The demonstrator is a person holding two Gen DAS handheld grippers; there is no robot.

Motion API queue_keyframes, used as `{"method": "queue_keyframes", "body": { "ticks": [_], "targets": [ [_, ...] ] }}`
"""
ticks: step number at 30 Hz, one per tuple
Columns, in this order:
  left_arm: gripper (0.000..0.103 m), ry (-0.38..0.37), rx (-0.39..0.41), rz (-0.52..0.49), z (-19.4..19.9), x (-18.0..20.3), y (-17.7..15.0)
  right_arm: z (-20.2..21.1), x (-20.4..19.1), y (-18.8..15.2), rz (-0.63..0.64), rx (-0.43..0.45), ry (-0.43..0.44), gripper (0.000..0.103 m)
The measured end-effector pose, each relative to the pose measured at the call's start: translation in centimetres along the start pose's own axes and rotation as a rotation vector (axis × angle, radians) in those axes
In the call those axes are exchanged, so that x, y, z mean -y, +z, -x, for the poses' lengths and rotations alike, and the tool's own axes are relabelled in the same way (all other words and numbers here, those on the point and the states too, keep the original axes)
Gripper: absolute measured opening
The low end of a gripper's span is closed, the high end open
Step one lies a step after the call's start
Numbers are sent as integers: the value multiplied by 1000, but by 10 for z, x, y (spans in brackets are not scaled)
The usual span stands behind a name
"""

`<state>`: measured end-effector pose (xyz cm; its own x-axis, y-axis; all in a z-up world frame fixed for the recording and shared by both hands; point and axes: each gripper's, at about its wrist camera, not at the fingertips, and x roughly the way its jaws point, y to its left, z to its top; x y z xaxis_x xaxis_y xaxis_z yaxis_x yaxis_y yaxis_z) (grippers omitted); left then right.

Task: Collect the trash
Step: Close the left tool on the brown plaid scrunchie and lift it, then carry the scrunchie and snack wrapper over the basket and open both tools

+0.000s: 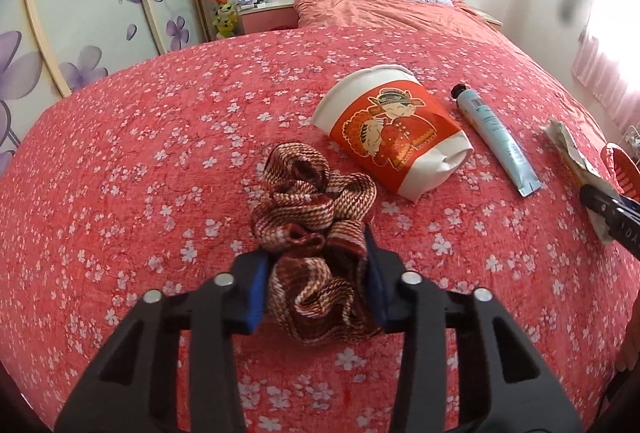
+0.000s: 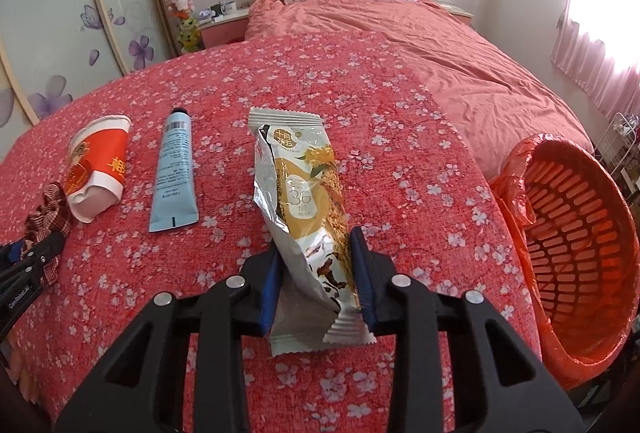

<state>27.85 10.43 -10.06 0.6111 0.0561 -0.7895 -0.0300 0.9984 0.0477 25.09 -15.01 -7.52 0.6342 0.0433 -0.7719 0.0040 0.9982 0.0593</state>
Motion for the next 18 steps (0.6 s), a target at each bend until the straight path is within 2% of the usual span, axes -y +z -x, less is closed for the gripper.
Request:
{"method": "queue_keyframes", "body": {
  "ticks": [11, 18],
  "targets": [
    [36, -15, 63, 8, 42, 0, 2, 36, 5, -2, -13, 75, 3, 30],
    [36, -68, 108, 22, 74, 7, 11, 65, 17, -3, -16, 128, 9, 30]
  ]
}}
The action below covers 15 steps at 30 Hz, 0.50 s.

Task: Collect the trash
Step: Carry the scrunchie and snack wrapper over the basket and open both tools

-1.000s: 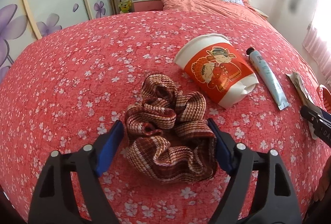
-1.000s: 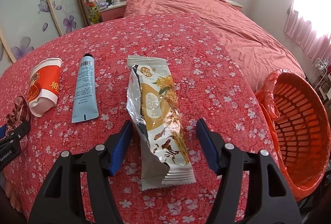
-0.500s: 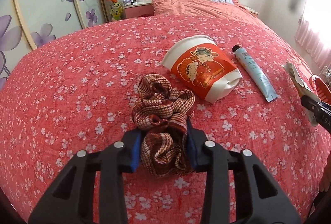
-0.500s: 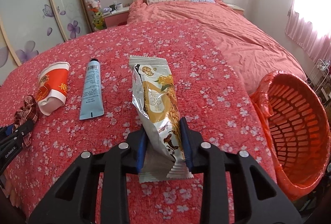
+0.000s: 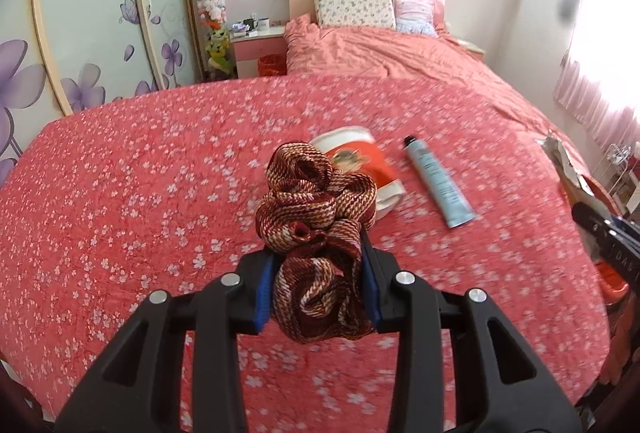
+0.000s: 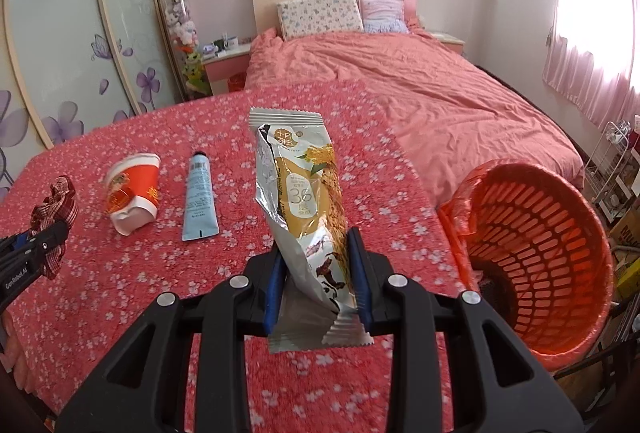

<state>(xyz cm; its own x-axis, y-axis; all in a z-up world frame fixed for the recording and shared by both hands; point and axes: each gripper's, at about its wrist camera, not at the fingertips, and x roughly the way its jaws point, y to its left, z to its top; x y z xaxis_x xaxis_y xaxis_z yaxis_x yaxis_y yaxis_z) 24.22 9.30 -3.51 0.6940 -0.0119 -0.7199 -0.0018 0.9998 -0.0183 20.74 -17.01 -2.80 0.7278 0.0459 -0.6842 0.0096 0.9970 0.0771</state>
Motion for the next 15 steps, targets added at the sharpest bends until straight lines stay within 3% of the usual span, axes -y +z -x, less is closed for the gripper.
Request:
{"method": "queue_keyframes", "body": {
  "ticks": [15],
  "targets": [
    [36, -153, 56, -49, 40, 72, 19, 46, 45, -2, -53, 81, -16, 30]
  ]
}}
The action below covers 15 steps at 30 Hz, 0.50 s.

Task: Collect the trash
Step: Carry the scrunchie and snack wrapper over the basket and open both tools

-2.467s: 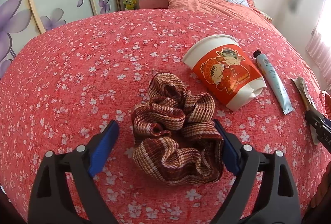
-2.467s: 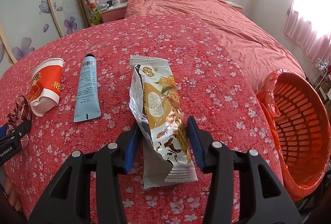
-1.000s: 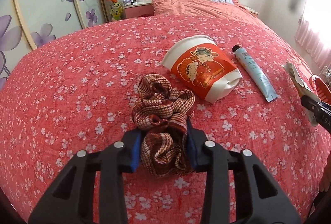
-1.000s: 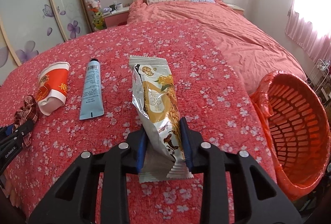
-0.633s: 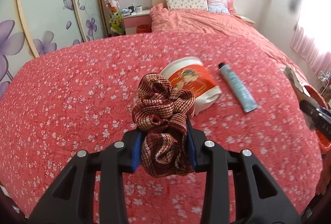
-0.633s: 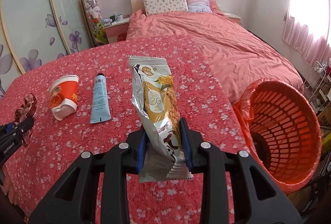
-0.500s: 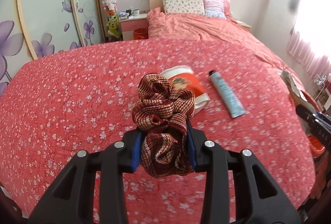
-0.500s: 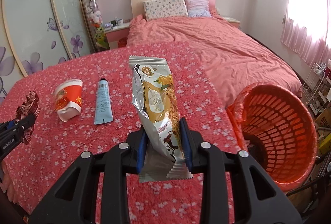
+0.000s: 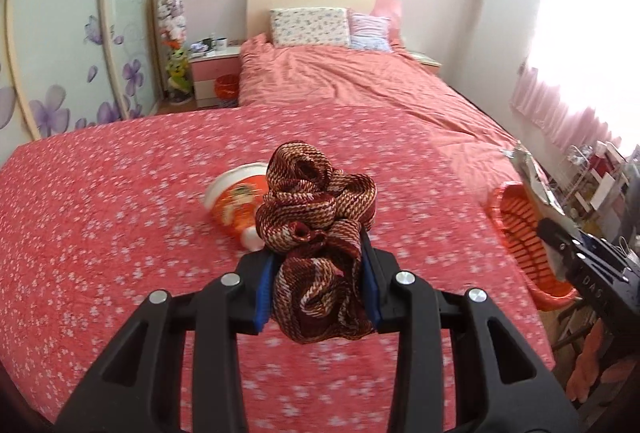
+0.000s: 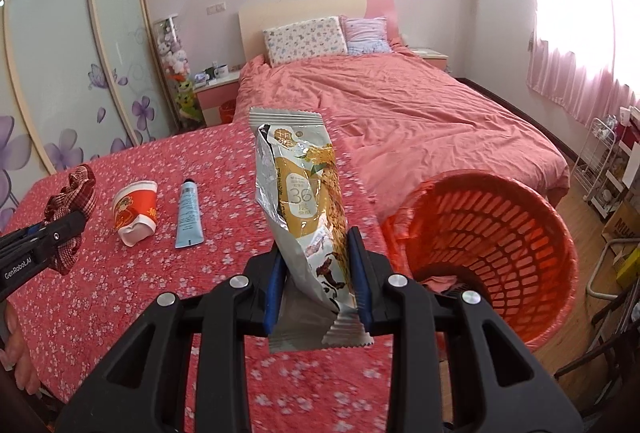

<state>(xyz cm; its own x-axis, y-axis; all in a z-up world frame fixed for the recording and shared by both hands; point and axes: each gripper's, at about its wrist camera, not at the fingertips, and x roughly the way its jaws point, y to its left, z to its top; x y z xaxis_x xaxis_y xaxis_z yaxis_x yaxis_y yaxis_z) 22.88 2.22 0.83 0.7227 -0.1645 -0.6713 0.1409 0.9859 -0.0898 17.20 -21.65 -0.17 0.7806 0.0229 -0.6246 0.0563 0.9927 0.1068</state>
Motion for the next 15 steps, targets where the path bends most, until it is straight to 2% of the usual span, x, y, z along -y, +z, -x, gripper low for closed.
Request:
{"method": "queue_keyframes", "body": {
  "ticks": [8, 15],
  "targets": [
    [36, -93, 4, -62, -5, 58, 4, 14, 46, 0, -61, 31, -38, 30],
    [36, -193, 11, -139, -19, 124, 10, 16, 96, -1, -143, 38, -92, 30]
  ]
}}
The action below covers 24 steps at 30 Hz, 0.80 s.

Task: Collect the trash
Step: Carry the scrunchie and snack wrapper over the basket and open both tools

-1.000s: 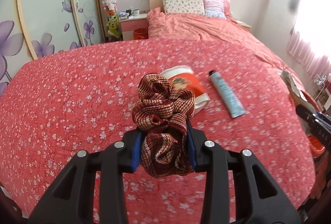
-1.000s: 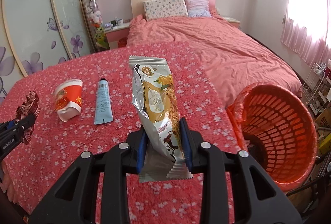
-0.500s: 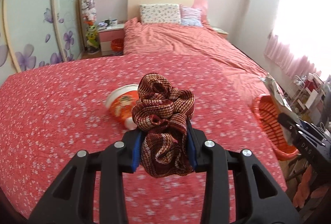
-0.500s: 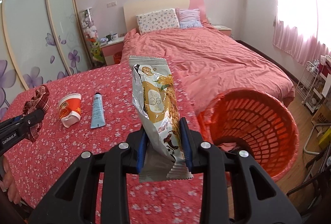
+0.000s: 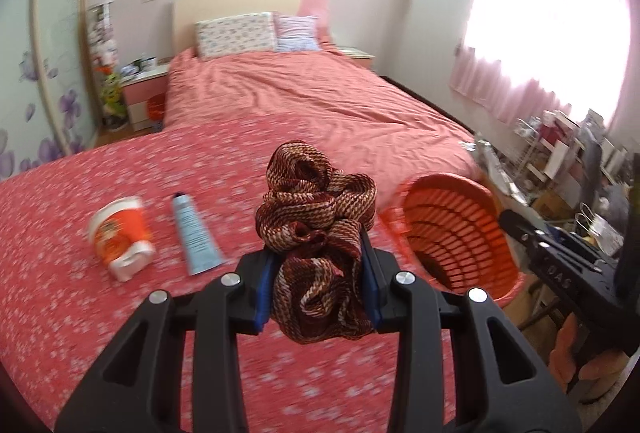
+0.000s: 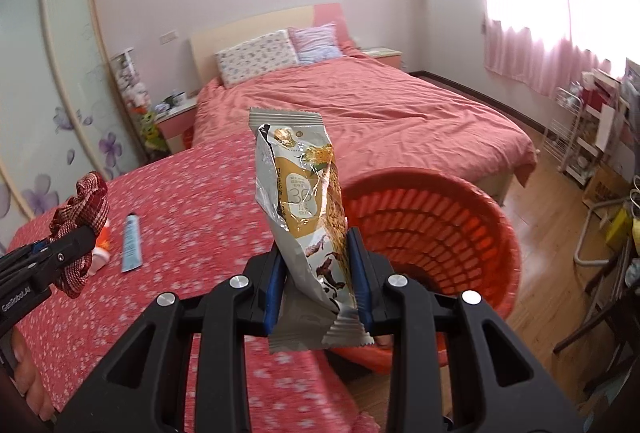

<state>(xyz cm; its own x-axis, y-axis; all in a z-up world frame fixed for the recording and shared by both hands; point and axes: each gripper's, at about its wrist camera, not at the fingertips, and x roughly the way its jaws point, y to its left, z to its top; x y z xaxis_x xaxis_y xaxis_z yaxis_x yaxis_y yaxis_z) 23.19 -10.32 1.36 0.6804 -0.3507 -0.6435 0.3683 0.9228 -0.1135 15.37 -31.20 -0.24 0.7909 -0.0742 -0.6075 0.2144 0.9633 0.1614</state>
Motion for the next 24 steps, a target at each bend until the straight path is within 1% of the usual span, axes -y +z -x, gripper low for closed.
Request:
{"method": "queue_keyframes", "body": {
  "ticks": [4, 9, 15, 18, 20, 21, 22, 23, 24],
  "targets": [
    [36, -78, -5, -31, -19, 36, 8, -5, 26, 1, -39, -4, -23, 30],
    [36, -146, -37, -64, -46, 76, 9, -15, 53, 2, -85, -11, -43, 30],
    [37, -192, -78, -120, -83, 120, 7, -34, 83, 1, -161, -38, -48, 30],
    [40, -200, -102, -123, -100, 129, 8, -40, 92, 0, -187, -48, -38, 31],
    [47, -194, -111, -124, -110, 134, 9, -45, 98, 0, -202, -50, -34, 34],
    [49, -188, -115, -123, -116, 136, 9, -46, 99, 0, -208, -51, -35, 34],
    [53, -181, -120, -124, -120, 136, 9, -49, 101, 0, -217, -54, -34, 41],
    [57, -168, -126, -124, -124, 135, 8, -50, 103, 0, -224, -56, -30, 44],
    [58, -154, -129, -122, -127, 133, 8, -52, 104, -1, -230, -58, -25, 50]
  ]
}}
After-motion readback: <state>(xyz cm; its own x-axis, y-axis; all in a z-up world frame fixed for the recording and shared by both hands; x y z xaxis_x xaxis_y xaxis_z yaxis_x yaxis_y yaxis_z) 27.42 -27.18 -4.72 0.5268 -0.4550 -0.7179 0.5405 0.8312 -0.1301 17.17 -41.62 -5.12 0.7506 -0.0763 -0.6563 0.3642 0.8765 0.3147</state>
